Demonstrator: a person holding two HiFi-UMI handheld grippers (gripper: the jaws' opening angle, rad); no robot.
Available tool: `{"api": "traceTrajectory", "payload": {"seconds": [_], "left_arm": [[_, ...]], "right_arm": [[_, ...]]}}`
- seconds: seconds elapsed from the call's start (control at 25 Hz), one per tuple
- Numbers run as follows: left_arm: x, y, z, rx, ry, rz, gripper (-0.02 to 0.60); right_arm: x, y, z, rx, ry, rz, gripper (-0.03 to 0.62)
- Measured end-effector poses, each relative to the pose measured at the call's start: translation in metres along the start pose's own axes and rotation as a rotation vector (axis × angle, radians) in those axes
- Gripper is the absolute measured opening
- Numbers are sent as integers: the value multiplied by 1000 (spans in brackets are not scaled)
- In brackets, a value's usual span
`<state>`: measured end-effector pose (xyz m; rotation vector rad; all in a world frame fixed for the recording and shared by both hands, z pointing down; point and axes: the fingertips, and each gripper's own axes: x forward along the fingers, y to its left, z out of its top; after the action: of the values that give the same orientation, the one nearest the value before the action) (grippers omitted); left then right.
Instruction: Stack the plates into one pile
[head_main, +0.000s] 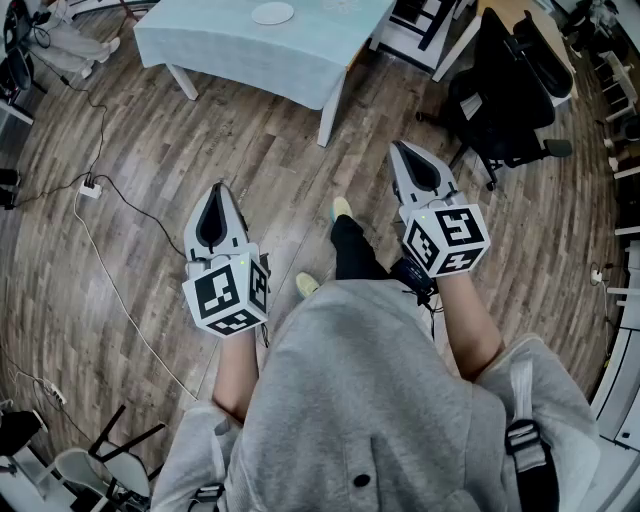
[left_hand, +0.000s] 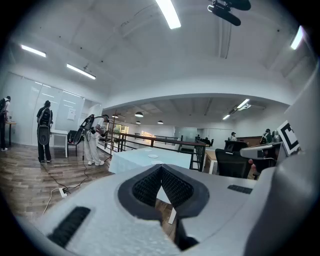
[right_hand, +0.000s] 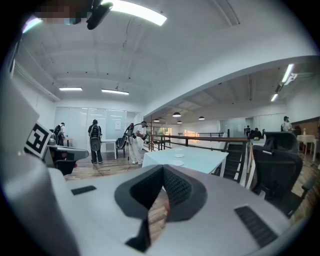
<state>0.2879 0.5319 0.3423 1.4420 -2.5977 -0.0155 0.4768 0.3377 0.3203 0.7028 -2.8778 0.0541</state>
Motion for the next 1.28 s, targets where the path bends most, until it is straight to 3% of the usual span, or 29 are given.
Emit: {"api": "traceTrajectory", "payload": {"seconds": [0.24, 0.56, 1.0, 1.28], "left_arm": [[-4, 8, 3, 18, -2, -9, 17], [3, 2, 6, 44, -2, -5, 17], [47, -12, 5, 110, 37, -16, 17], [102, -8, 5, 141, 84, -25, 17]], "right_arm": [[8, 14, 13, -23, -28, -1, 25], [18, 15, 11, -10, -44, 71, 25], [63, -15, -8, 32, -20, 99, 25], [115, -40, -16, 76, 12, 106, 25]]}}
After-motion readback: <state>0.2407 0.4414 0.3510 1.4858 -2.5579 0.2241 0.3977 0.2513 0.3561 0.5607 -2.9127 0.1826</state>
